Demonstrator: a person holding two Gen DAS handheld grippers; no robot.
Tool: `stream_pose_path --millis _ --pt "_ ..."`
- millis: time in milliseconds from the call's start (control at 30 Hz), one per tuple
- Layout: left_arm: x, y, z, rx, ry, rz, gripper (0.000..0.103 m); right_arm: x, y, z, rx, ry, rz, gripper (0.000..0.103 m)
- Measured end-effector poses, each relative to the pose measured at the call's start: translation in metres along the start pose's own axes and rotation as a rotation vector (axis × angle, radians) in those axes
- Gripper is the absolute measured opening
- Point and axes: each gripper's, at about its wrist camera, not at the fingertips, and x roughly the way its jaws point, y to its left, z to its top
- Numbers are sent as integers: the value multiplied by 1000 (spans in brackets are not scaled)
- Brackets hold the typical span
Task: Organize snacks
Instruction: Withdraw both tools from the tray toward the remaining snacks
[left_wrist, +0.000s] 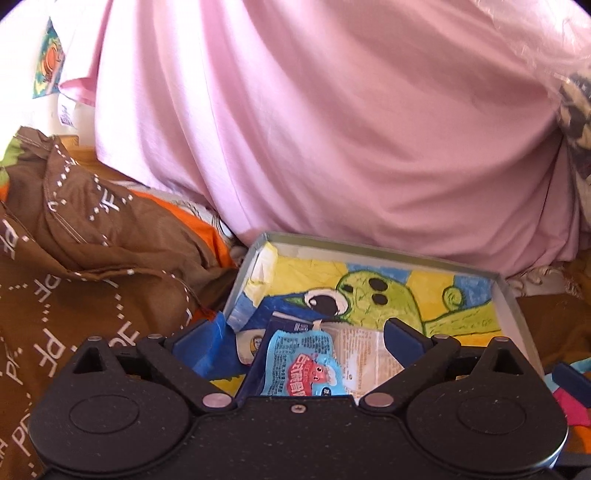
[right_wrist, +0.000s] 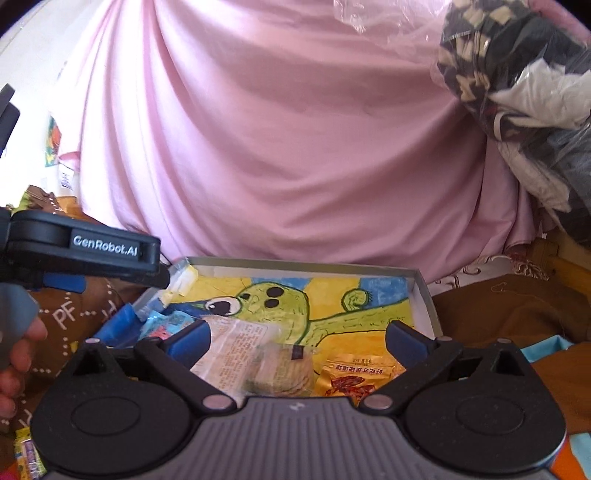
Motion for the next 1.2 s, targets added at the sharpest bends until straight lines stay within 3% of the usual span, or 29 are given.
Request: stream_pose_path --millis 300,667,1200 --pt "-40 10 -7 22 -31 2 100 -37 9 1 -53 -44 64 103" --pt "-85 34 -37 133 21 -16 101 -75 31 -15 -150 -17 172 103" --pt "-108 80 -91 105 269 4 101 -108 71 -42 -247 91 311 103"
